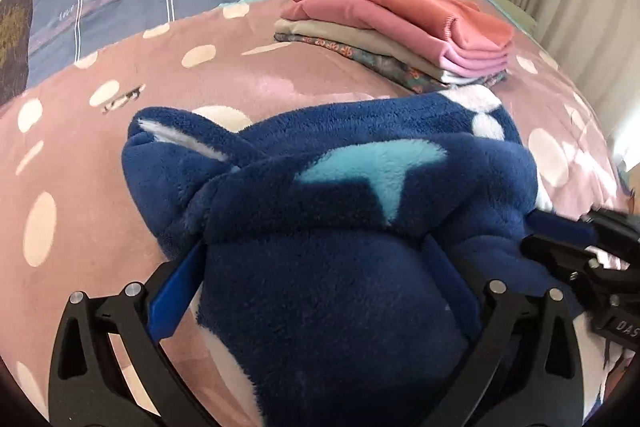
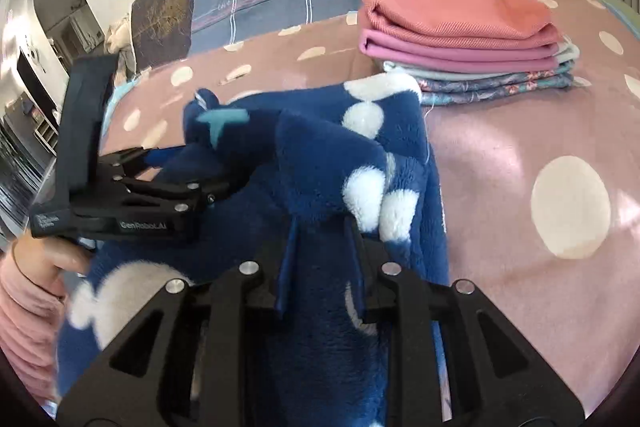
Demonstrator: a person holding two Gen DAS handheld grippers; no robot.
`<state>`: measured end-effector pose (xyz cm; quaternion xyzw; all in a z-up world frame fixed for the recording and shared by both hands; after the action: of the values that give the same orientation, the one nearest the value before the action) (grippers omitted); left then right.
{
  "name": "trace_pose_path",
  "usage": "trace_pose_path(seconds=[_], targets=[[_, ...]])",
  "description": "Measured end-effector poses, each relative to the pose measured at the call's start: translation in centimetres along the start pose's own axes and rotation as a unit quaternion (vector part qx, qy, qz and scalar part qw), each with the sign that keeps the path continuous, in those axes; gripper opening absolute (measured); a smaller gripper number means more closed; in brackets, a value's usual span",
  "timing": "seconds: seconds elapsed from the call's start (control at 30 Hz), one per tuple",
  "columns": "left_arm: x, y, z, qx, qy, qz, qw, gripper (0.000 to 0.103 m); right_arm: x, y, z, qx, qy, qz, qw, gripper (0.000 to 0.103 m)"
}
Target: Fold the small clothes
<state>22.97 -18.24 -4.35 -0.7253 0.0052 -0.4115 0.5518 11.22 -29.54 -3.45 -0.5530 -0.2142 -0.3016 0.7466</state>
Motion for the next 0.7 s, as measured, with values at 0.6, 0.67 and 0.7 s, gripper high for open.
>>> trace_pose_path(seconds=[0.6, 0.67, 0.7], targets=[[-5.3, -4.3, 5.1, -0.167, -0.164, -0.057, 0.9706, 0.102, -16.8, -9.2, -9.7, 0.194, 0.370, 0.039, 0.908, 0.082], [-5.0, -3.5, 4.6, -0.165, -0.165, -0.061, 0.9705, 0.102, -16.4, -9.2, -8.5, 0.192, 0.366, 0.037, 0.910, 0.088], [-5.1, -3.3, 4.2, -0.162, -0.165, -0.063, 0.9708, 0.102, -16.4, -9.2, -7.9, 0.200, 0.369, 0.040, 0.907, 0.091]])
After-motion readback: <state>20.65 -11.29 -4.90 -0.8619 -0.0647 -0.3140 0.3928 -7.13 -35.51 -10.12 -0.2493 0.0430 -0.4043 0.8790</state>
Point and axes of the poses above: each gripper's, at about its wrist camera, not at the fingertips, and y roughly the way its jaws point, z to its left, x to its top, the point moved 1 cm from there along y, roughly the way its jaws point, and after that the axes turned 2 degrees about y, right-handed, at the moved point
